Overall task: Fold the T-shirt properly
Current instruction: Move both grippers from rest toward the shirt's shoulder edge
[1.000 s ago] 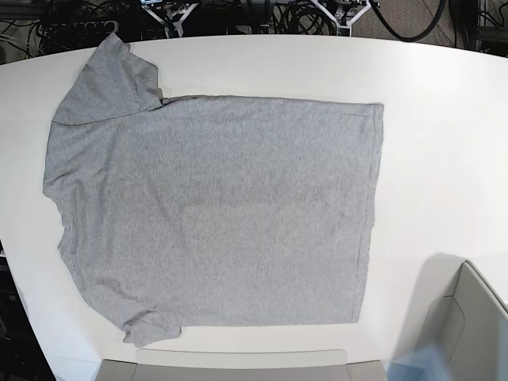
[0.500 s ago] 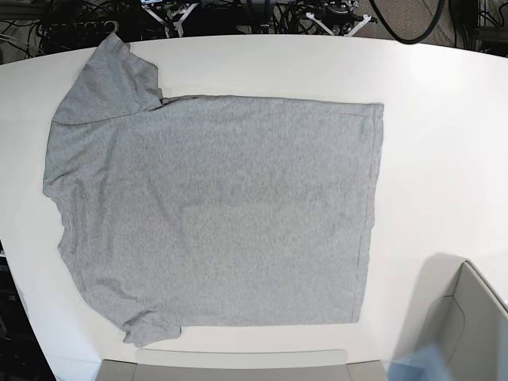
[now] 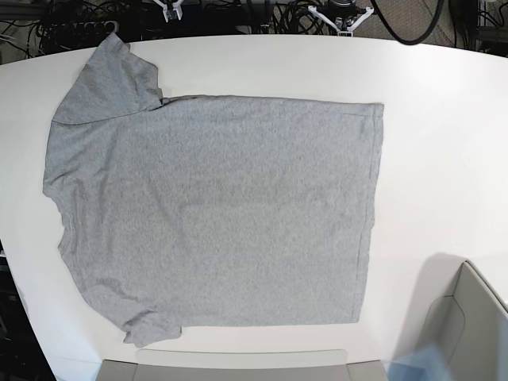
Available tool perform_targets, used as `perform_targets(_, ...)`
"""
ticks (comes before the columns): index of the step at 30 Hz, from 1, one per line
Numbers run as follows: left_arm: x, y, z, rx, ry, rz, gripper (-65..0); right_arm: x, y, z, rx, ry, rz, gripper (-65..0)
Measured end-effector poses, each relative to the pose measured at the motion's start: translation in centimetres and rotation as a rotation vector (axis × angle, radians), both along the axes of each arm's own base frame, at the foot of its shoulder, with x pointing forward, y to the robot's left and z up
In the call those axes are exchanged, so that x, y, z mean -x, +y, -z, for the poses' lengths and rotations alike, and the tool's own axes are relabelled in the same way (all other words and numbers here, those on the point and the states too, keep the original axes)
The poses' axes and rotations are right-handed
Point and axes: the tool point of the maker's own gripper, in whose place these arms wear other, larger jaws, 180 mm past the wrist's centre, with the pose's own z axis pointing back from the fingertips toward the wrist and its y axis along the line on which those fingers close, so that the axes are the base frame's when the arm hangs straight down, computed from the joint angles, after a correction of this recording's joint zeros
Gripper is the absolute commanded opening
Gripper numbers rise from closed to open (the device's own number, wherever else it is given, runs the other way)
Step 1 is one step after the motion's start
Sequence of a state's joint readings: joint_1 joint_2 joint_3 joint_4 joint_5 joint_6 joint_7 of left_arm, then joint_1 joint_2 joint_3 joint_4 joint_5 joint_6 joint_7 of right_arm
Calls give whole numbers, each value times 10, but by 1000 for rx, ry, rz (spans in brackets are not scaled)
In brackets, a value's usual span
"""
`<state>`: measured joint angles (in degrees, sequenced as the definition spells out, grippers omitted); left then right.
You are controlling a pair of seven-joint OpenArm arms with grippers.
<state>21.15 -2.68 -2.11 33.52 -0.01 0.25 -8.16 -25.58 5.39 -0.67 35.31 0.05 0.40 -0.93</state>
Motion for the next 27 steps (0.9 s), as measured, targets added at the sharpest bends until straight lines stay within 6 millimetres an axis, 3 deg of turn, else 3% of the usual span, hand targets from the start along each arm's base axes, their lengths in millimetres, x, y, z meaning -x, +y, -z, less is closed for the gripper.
perform_targets(9,41,9,-38,-21,25,0,-649,31,-8,-40,-22,-55,-156,-649)
perform_targets(15,46,29,-73,-60,-9,22,-649,46,-8,-85,-54,-104,-185,-649)
perform_targets(20,52,40,-120,15,-44,-124,-649,16,-22,-135,-68,-224,-92,-649)
perform_targets(25,16,44,-174,46,-171,-110,-649,-45,-35,-197,-32,-433,-74,-649)
perform_targets(27,-9,40,-194,51,-260,-95,-649,-77,-36,-225,-24,-543,-77,-649)
